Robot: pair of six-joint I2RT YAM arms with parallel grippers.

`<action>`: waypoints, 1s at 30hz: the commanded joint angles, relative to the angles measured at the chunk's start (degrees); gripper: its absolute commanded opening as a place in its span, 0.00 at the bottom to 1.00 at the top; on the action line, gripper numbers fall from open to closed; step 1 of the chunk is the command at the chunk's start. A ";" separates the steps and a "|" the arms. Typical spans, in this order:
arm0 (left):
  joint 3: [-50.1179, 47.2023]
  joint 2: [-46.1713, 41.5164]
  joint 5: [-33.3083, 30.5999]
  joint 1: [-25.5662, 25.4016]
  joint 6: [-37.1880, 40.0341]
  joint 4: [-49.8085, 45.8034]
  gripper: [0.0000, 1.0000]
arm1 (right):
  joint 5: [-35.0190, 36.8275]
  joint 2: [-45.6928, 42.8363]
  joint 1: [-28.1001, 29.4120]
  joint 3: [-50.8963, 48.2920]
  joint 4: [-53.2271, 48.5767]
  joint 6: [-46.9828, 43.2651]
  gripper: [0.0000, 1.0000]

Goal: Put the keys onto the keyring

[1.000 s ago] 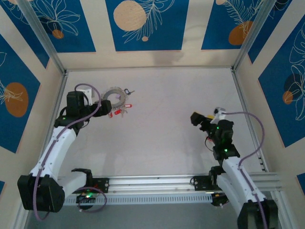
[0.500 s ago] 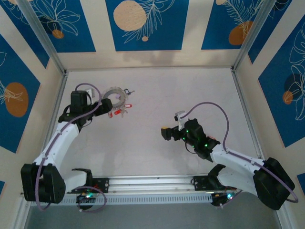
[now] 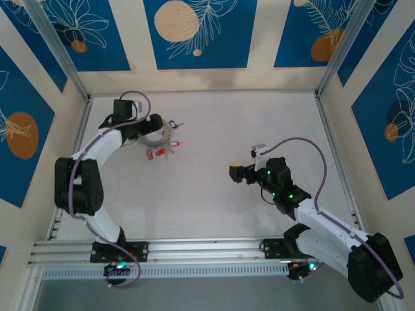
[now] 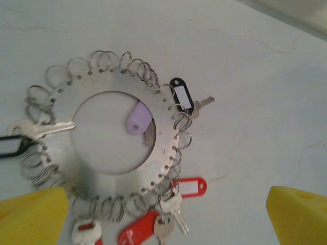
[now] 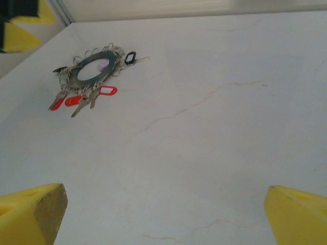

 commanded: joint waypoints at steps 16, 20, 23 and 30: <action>6.27 18.35 1.89 -11.55 13.10 -3.61 0.99 | -7.32 2.76 -6.19 0.74 -3.79 4.48 0.99; 0.78 16.61 4.39 -15.06 10.99 -0.56 0.99 | -8.90 2.67 -8.61 0.04 -2.70 6.92 0.99; -5.45 12.88 4.68 -18.66 9.18 2.54 0.99 | -10.10 2.50 -11.14 0.33 -3.90 8.64 0.99; -21.55 0.90 6.66 -26.98 5.04 7.55 0.99 | -15.33 2.97 -17.78 -0.27 -4.69 13.09 0.99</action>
